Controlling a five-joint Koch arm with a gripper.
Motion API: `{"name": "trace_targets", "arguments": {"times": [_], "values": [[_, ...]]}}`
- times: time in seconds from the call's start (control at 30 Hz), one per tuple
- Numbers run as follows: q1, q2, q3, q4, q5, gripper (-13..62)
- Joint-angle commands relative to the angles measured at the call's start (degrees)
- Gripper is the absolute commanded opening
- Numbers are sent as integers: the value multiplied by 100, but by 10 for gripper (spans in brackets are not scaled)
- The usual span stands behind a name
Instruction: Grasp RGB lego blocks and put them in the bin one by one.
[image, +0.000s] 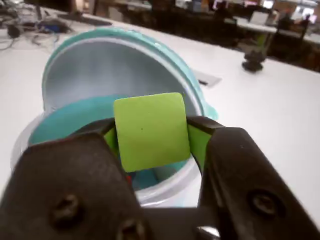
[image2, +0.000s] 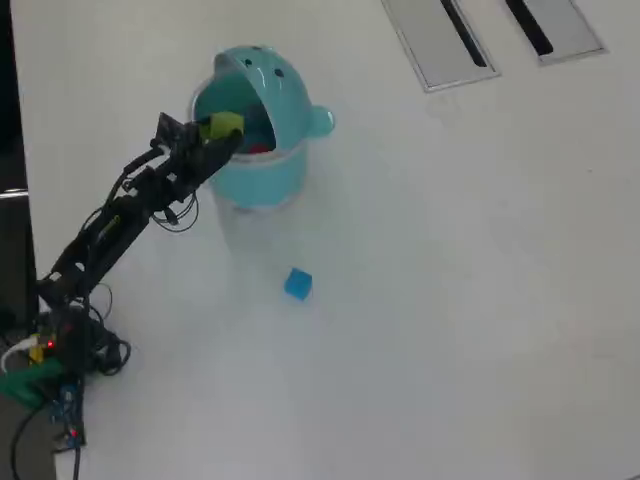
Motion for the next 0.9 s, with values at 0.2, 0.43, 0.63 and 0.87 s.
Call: {"name": "trace_targets", "arguments": {"times": [0.2,0.43,0.63,0.87], "values": [[-563,-984,-1775,-712,-176,45],[-466,-1204,-1925,53,62,192],[-501,-1222,-1934,272,62,192],[-580,-1178,-1951,448,0,294]]}}
